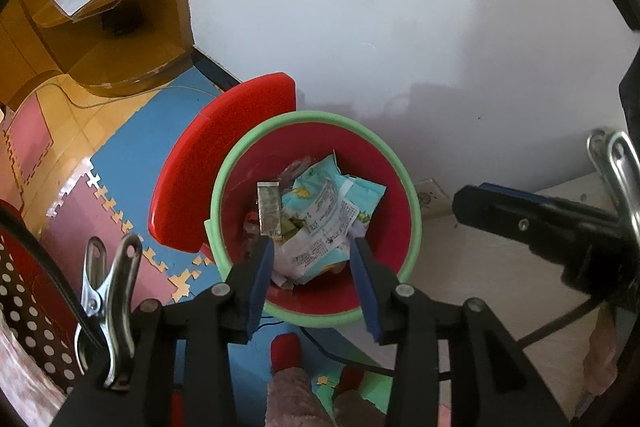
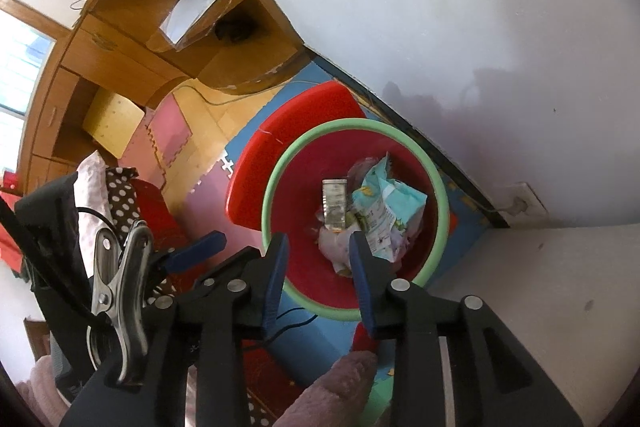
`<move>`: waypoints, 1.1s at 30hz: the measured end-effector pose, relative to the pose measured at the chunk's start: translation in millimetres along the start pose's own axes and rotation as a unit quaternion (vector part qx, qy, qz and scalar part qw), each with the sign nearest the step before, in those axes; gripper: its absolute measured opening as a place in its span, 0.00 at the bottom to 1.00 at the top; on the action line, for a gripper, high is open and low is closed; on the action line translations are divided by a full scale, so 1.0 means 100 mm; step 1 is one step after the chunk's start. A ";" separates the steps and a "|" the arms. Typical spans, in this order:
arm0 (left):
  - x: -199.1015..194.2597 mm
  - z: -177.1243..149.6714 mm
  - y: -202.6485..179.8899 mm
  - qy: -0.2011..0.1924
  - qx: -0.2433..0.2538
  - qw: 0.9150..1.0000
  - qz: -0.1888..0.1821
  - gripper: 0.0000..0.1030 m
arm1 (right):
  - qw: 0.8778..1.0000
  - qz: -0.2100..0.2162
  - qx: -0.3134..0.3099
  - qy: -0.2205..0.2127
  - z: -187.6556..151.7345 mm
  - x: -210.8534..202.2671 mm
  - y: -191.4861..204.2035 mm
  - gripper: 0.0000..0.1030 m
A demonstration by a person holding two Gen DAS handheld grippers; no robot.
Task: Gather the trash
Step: 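Move both open tools back toward the remaining items on the bed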
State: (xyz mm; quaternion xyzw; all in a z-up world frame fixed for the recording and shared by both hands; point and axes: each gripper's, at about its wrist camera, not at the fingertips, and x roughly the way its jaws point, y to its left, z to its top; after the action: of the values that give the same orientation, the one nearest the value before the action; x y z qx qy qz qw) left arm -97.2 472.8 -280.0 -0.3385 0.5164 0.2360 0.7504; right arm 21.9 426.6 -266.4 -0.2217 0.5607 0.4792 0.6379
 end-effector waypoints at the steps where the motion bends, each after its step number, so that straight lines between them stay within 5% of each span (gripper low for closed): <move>1: -0.02 0.00 0.00 -0.001 0.000 1.000 -0.001 0.40 | 1.000 0.001 -0.002 -0.001 -0.01 -0.02 0.01 0.31; 12: -0.31 -0.05 -0.05 -0.013 0.011 1.000 -0.004 0.40 | 0.999 0.009 0.003 -0.035 -0.23 -0.38 0.17 0.31; 33: -1.23 -0.48 -0.25 -0.054 0.041 0.998 0.010 0.40 | 0.983 0.046 -0.059 -0.169 -1.14 -1.41 0.70 0.31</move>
State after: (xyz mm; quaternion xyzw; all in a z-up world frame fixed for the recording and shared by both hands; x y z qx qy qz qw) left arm -153.4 419.9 -169.6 -0.2891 0.4879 0.2402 0.7878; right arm -83.1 312.5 -149.3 -0.1489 0.4250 0.5705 0.6868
